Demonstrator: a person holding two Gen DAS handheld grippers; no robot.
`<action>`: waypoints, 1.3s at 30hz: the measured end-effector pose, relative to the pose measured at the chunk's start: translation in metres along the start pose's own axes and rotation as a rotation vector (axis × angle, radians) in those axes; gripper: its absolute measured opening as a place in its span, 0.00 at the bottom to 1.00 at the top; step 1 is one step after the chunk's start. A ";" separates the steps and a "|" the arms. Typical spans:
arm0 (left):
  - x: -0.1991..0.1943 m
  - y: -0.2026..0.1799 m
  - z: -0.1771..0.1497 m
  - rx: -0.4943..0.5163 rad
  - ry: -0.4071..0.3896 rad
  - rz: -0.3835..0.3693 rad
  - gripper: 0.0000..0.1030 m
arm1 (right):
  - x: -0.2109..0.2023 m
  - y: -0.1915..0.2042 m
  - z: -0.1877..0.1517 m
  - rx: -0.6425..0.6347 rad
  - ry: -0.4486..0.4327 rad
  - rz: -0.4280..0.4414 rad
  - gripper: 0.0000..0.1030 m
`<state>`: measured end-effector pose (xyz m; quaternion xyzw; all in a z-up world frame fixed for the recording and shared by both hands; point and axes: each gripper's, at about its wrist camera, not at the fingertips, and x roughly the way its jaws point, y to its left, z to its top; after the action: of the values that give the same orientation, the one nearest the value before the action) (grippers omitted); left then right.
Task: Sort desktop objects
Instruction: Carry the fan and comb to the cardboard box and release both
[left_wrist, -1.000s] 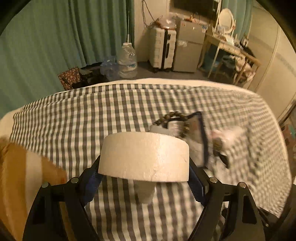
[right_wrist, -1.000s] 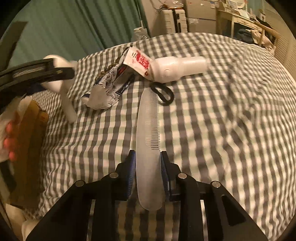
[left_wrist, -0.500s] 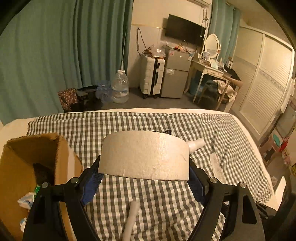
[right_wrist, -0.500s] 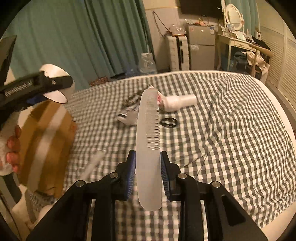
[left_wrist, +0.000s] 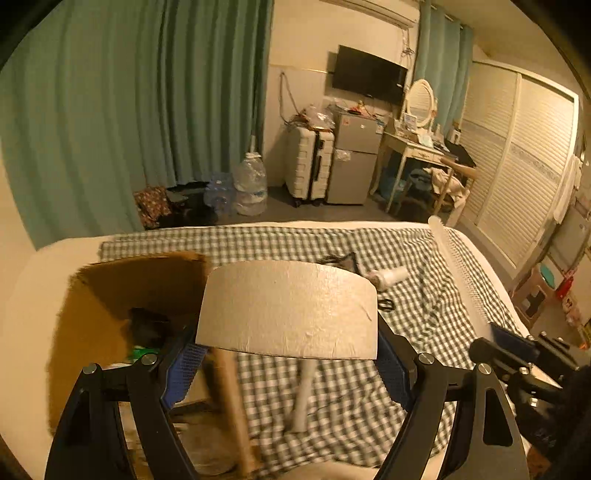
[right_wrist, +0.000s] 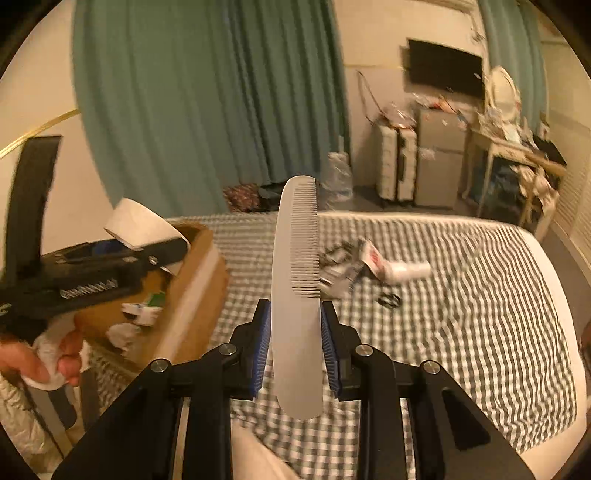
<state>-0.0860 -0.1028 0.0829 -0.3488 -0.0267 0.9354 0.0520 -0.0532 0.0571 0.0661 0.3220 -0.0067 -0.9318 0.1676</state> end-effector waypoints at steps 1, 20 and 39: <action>-0.006 0.007 -0.002 -0.005 -0.003 0.007 0.82 | -0.002 0.006 0.002 -0.012 -0.006 0.007 0.25; 0.006 0.172 -0.071 -0.180 0.066 0.155 0.82 | 0.122 0.159 0.017 -0.089 0.167 0.221 0.25; -0.020 0.127 -0.075 -0.037 -0.032 0.270 1.00 | 0.087 0.101 0.017 0.061 0.005 0.099 0.63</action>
<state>-0.0321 -0.2304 0.0280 -0.3350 0.0026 0.9387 -0.0813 -0.0961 -0.0674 0.0399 0.3287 -0.0505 -0.9209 0.2035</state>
